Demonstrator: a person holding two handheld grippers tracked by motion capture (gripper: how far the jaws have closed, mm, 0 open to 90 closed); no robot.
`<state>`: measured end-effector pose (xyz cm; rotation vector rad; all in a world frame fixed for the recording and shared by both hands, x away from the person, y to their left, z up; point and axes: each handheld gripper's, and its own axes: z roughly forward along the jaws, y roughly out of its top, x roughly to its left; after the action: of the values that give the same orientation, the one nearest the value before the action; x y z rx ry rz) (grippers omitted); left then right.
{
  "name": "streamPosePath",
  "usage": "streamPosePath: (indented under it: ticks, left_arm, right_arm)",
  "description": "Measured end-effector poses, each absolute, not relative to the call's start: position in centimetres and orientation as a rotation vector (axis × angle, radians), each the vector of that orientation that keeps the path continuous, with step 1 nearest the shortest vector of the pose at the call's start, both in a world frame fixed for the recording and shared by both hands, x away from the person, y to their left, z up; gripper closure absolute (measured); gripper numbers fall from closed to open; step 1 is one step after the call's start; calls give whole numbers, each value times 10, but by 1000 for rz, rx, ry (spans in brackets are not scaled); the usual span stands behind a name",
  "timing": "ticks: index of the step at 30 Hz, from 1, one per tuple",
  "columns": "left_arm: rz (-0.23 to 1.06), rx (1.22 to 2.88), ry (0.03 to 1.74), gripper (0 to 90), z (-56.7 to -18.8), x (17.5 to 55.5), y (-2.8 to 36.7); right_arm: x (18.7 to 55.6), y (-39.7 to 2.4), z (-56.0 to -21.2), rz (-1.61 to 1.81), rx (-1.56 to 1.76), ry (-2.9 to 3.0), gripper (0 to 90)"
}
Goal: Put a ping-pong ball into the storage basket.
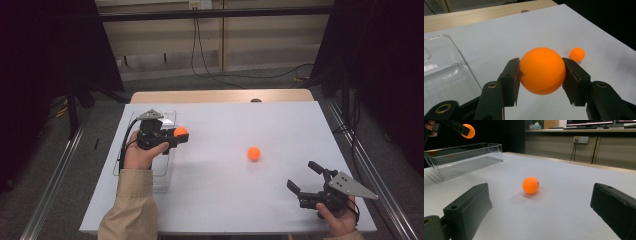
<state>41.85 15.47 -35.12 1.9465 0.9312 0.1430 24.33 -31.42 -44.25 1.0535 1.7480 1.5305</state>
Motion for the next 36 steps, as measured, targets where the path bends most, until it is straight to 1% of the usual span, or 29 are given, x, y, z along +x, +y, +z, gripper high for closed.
streamPosePath:
  ticks: [36]
  left_arm:
    - [186,1928,969,509,-351,421,172]
  right_arm:
    - [243,-314,-443,1532,1052,1749,21]
